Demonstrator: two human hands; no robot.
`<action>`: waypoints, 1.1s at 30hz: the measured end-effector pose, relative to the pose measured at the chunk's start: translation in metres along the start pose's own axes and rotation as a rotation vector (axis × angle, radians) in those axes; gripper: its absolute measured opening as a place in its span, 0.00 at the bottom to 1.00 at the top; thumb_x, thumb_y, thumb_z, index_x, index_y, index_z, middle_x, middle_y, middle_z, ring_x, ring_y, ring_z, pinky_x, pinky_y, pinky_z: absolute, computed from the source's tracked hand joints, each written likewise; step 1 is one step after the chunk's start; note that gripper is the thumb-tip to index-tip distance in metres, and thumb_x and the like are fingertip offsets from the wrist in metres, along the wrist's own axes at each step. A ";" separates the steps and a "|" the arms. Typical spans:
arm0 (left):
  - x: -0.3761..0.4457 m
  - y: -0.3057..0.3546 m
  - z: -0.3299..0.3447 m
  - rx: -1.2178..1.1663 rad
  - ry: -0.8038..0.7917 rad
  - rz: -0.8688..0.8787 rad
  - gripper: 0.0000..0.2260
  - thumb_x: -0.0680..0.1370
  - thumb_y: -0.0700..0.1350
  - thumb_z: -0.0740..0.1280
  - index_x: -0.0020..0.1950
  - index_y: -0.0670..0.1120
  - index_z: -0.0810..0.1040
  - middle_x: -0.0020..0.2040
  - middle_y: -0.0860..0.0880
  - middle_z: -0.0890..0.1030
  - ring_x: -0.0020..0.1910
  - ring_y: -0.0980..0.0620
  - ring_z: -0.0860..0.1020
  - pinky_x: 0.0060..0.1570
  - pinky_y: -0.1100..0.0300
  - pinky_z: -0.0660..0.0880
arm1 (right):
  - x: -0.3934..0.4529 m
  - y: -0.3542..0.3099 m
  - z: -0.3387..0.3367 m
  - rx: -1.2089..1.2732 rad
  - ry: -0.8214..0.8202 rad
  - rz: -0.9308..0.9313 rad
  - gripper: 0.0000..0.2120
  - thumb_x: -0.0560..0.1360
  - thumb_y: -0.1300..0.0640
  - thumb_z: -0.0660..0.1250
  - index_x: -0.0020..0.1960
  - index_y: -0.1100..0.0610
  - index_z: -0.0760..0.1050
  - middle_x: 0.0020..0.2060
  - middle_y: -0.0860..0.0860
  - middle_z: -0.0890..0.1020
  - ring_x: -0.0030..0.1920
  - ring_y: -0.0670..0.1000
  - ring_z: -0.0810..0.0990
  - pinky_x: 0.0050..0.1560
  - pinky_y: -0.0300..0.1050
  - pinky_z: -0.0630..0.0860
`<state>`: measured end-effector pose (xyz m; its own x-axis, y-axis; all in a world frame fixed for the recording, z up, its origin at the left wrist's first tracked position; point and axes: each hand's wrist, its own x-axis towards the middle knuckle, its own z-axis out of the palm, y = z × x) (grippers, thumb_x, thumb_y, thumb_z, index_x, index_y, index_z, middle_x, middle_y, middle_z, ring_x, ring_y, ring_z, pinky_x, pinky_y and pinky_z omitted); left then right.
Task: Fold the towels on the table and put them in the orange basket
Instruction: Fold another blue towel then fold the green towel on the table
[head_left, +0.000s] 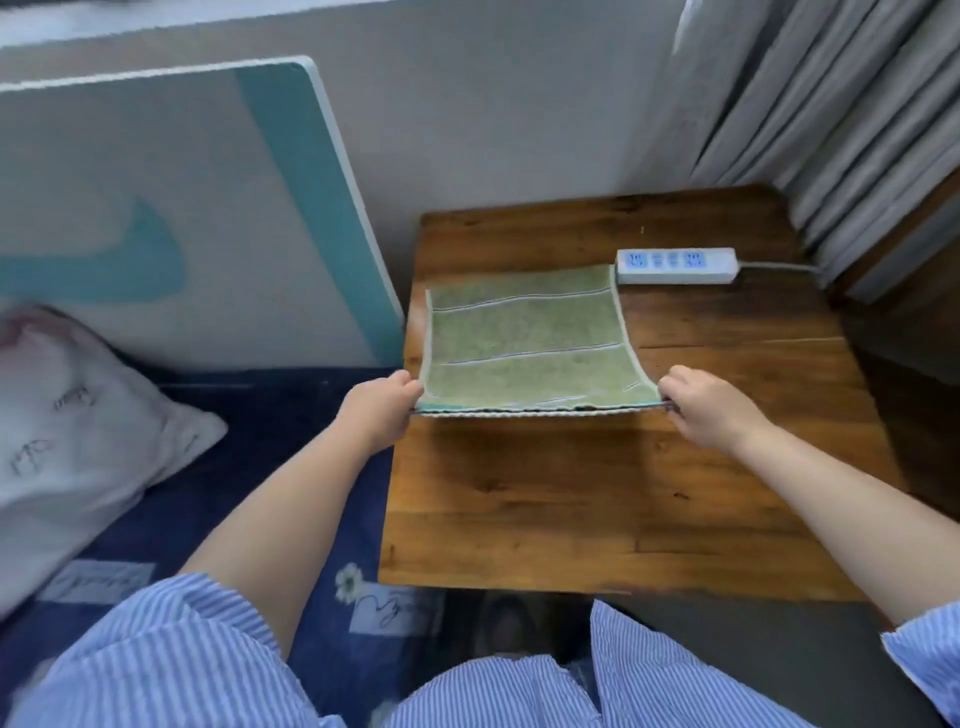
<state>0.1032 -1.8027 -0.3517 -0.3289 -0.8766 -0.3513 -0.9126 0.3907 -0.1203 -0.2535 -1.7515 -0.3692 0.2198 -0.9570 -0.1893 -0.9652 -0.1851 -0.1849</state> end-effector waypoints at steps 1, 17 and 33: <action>-0.005 0.006 0.013 0.022 -0.057 0.021 0.10 0.76 0.38 0.58 0.56 0.43 0.70 0.54 0.45 0.72 0.51 0.44 0.76 0.38 0.54 0.68 | -0.009 -0.003 0.015 -0.003 -0.048 0.013 0.07 0.72 0.67 0.60 0.48 0.66 0.73 0.49 0.61 0.75 0.51 0.60 0.74 0.47 0.50 0.70; -0.054 0.045 0.132 0.136 -0.466 0.156 0.14 0.75 0.33 0.58 0.60 0.42 0.69 0.58 0.44 0.72 0.55 0.43 0.75 0.40 0.55 0.68 | -0.080 -0.044 0.115 -0.286 -0.136 -0.103 0.19 0.42 0.74 0.76 0.28 0.62 0.75 0.27 0.57 0.77 0.30 0.58 0.77 0.25 0.43 0.70; 0.069 0.058 0.070 -0.340 -0.161 -0.081 0.14 0.77 0.35 0.54 0.60 0.37 0.71 0.63 0.40 0.70 0.60 0.43 0.70 0.51 0.53 0.70 | 0.062 -0.050 0.088 0.018 -0.250 -0.012 0.16 0.79 0.55 0.51 0.60 0.61 0.72 0.61 0.55 0.74 0.66 0.53 0.66 0.66 0.50 0.62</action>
<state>0.0442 -1.8208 -0.4483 -0.2344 -0.8350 -0.4978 -0.9715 0.1824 0.1515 -0.1795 -1.7816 -0.4568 0.2617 -0.8692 -0.4195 -0.9601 -0.1901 -0.2050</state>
